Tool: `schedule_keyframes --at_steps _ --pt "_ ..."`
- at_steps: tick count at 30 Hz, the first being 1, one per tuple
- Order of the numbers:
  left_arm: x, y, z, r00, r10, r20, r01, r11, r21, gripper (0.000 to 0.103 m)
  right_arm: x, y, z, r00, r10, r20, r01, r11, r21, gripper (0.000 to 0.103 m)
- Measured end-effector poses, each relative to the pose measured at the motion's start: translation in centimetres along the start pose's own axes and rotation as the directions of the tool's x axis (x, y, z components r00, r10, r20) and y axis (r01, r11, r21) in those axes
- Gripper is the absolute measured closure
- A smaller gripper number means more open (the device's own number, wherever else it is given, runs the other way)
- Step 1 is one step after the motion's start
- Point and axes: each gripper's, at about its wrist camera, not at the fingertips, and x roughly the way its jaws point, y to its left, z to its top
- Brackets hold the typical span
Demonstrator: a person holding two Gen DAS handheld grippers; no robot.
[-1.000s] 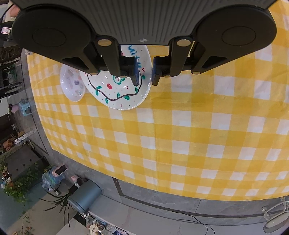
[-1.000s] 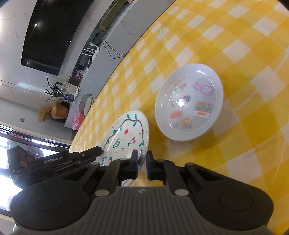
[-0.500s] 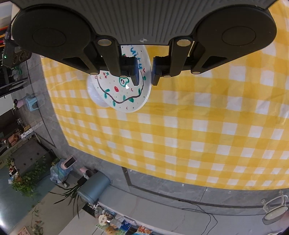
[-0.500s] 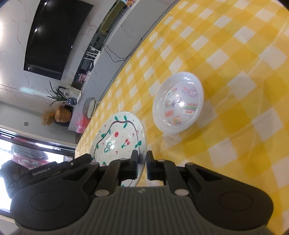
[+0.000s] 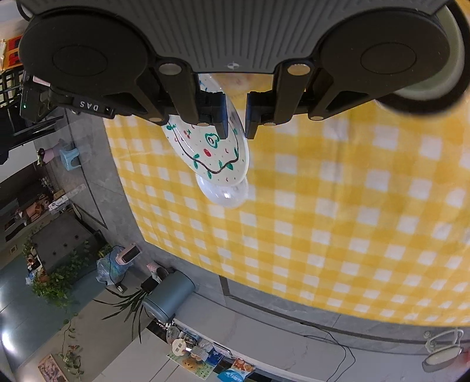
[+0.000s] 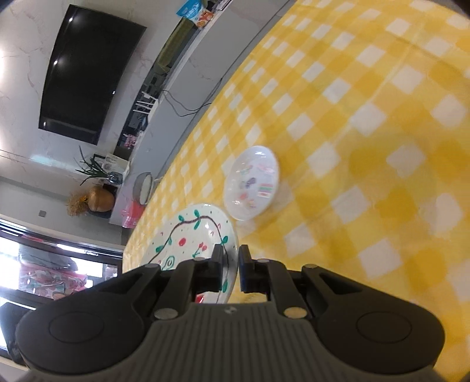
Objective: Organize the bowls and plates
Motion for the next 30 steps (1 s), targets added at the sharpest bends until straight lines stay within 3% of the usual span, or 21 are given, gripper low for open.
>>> schedule_keyframes --at_steps 13,30 --pt "1.8 -1.1 -6.2 1.000 -0.010 -0.017 0.009 0.998 -0.063 0.091 -2.7 -3.2 -1.8 0.990 -0.134 -0.043 0.136 0.990 0.028 0.094" --pt "2.2 -0.6 -9.7 0.999 0.040 -0.011 -0.041 0.997 -0.070 0.090 -2.2 -2.2 -3.4 0.961 -0.263 -0.081 0.257 0.963 -0.078 0.091"
